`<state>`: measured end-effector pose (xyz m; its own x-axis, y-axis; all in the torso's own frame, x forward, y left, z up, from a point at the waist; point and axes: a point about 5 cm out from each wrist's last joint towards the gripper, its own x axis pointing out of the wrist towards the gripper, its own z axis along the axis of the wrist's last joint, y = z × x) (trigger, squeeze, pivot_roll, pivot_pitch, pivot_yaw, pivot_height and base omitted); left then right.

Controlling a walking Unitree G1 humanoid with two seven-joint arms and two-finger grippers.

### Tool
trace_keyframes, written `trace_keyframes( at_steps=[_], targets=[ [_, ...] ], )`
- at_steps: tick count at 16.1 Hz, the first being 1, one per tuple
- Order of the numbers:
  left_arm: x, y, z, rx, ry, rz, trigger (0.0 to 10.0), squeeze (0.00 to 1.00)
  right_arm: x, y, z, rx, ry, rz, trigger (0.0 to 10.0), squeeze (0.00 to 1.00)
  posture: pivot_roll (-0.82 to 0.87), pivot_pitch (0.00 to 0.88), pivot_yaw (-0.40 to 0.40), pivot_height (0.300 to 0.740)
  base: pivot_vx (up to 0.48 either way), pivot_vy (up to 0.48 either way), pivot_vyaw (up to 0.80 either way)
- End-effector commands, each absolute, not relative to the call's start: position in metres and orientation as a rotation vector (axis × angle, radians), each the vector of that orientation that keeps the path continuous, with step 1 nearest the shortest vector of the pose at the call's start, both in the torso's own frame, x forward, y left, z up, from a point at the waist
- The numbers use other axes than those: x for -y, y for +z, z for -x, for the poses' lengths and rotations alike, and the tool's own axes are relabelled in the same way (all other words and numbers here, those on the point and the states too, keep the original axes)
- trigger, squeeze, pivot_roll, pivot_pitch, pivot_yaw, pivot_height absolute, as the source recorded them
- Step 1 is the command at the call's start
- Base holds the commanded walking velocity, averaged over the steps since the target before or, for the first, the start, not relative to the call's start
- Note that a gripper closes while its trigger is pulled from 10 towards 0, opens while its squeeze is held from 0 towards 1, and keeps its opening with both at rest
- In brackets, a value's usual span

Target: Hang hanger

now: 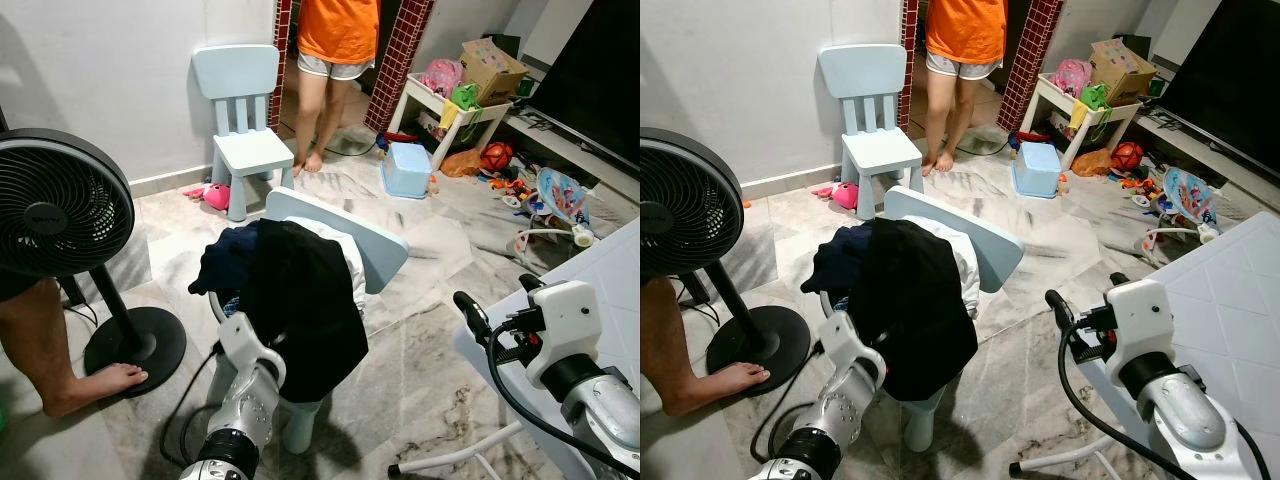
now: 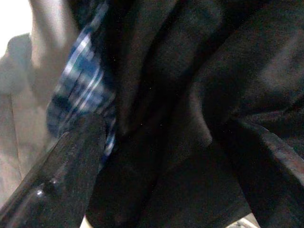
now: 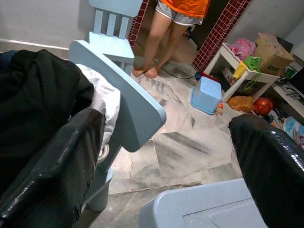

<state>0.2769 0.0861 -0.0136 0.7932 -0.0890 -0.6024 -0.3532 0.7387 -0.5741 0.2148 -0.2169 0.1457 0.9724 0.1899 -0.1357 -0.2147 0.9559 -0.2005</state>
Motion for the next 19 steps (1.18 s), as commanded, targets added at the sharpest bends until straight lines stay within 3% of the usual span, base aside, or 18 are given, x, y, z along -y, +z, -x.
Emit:
trace_keyframes(
  at_steps=[1,2,3,4,5,10,16,19],
  targets=[
    [-0.071,-0.011,-0.278,-0.664,0.138,0.791,10.0,0.0,0.218,0.148,-0.214,-0.115,0.191,0.22,10.0,0.0,-0.35,0.048,-0.169,0.74,0.0,0.0,0.0],
    [-0.073,-0.008,-0.283,-0.646,0.122,0.781,9.8,0.0,0.218,0.147,-0.213,-0.115,0.186,0.218,10.0,0.0,-0.36,0.049,-0.164,0.74,0.0,0.0,0.0],
    [-0.077,-0.004,-0.289,-0.626,0.116,0.766,8.9,0.0,0.219,0.147,-0.213,-0.115,0.18,0.218,10.0,0.0,-0.36,0.049,-0.162,0.74,0.0,0.0,0.0],
    [-0.078,-0.002,-0.291,-0.618,0.117,0.757,8.9,0.0,0.22,0.147,-0.212,-0.116,0.177,0.218,10.0,0.0,-0.36,0.049,-0.162,0.74,0.0,0.0,0.0],
    [-0.082,0.004,-0.297,-0.584,0.112,0.719,10.0,0.0,0.22,0.147,-0.213,-0.116,0.171,0.218,10.0,0.0,-0.36,0.048,-0.156,0.74,0.0,0.0,0.0],
    [-0.082,0.024,-0.312,-0.463,0.107,0.705,10.0,0.0,0.217,0.146,-0.217,-0.106,0.168,0.212,10.0,0.0,-0.34,0.043,-0.156,0.74,0.0,0.0,0.0],
    [-0.078,0.021,-0.306,-0.505,0.12,0.692,10.0,0.0,0.219,0.149,-0.223,-0.092,0.171,0.219,10.0,0.0,-0.34,0.029,-0.156,0.74,0.0,0.0,0.0],
    [-0.084,0.029,-0.302,-0.403,0.203,0.667,10.0,0.0,0.215,0.15,-0.225,-0.079,0.182,0.22,10.0,0.0,-0.33,0.023,-0.153,0.74,0.0,0.0,0.0]
  ],
)
